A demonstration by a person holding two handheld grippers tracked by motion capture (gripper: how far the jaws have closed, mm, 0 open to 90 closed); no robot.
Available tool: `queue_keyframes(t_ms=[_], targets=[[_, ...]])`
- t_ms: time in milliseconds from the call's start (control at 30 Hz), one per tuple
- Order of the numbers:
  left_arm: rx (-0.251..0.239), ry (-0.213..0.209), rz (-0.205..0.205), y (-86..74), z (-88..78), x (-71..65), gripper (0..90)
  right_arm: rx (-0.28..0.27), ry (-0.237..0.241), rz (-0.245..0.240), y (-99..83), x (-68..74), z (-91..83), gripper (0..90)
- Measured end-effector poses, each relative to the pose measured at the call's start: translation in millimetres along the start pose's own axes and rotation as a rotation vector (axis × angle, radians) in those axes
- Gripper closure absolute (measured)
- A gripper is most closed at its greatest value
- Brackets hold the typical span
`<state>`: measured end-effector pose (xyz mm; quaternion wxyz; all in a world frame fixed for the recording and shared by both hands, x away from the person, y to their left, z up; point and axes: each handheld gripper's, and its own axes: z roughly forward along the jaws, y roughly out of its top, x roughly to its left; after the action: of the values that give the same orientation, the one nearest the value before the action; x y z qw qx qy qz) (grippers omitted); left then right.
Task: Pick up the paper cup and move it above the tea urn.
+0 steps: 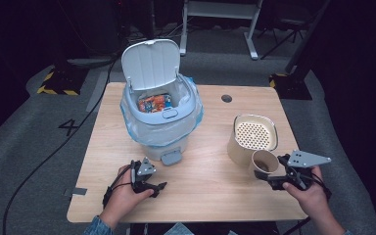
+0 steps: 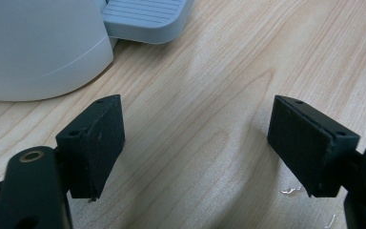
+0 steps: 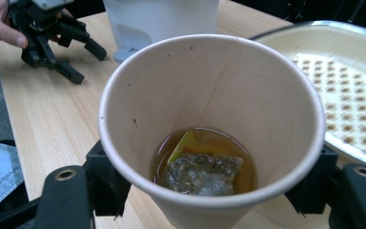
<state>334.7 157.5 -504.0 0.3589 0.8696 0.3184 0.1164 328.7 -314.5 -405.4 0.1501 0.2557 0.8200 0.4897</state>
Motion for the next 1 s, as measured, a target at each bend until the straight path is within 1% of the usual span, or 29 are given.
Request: queue_keyframes(t_ms=[33, 100, 200, 300, 333, 467, 567, 667, 833, 1000], targets=[[0.000, -0.001, 0.001, 0.0, 0.1, 0.1, 20.6, -0.002, -0.004, -0.002, 4.0, -0.8, -2.8, 30.7], [0.000, -0.001, 0.001, 0.0, 0.1, 0.1, 20.6, -0.005, -0.007, -0.003, 6.5, -1.3, -4.4, 30.7], [0.001, -0.002, 0.000, 0.3, 0.3, 0.4, 20.5, -0.009, -0.017, -0.003, 20.2, -7.8, -12.7, 30.7], [0.000, 0.000, 0.003, 0.6, 0.4, 0.8, 20.5, -0.013, -0.019, 0.003, 25.5, -10.9, -15.6, 30.8], [0.000, 0.000, 0.003, 0.6, 0.5, 0.8, 20.6, -0.022, -0.024, 0.007, 33.2, -15.2, -19.9, 30.9], [0.000, 0.000, 0.003, 0.6, 0.5, 0.8, 20.5, -0.031, -0.041, 0.003, 44.4, -23.1, -26.0, 30.9], [0.001, 0.001, 0.004, 0.7, 0.5, 0.7, 20.5, -0.041, -0.055, 0.017, 52.5, -32.5, -29.8, 30.9], [0.001, 0.003, 0.001, 1.1, 0.9, 0.7, 20.4, -0.036, -0.069, 0.016, 58.4, -39.8, -30.5, 30.9], [0.001, 0.005, 0.001, 1.2, 1.1, 0.6, 20.3, -0.017, -0.102, 0.003, 65.6, -54.3, -25.5, 31.3], [0.000, 0.005, 0.001, 1.2, 1.1, 0.6, 20.4, -0.023, -0.124, 0.003, 68.0, -69.3, -18.4, 31.4]])
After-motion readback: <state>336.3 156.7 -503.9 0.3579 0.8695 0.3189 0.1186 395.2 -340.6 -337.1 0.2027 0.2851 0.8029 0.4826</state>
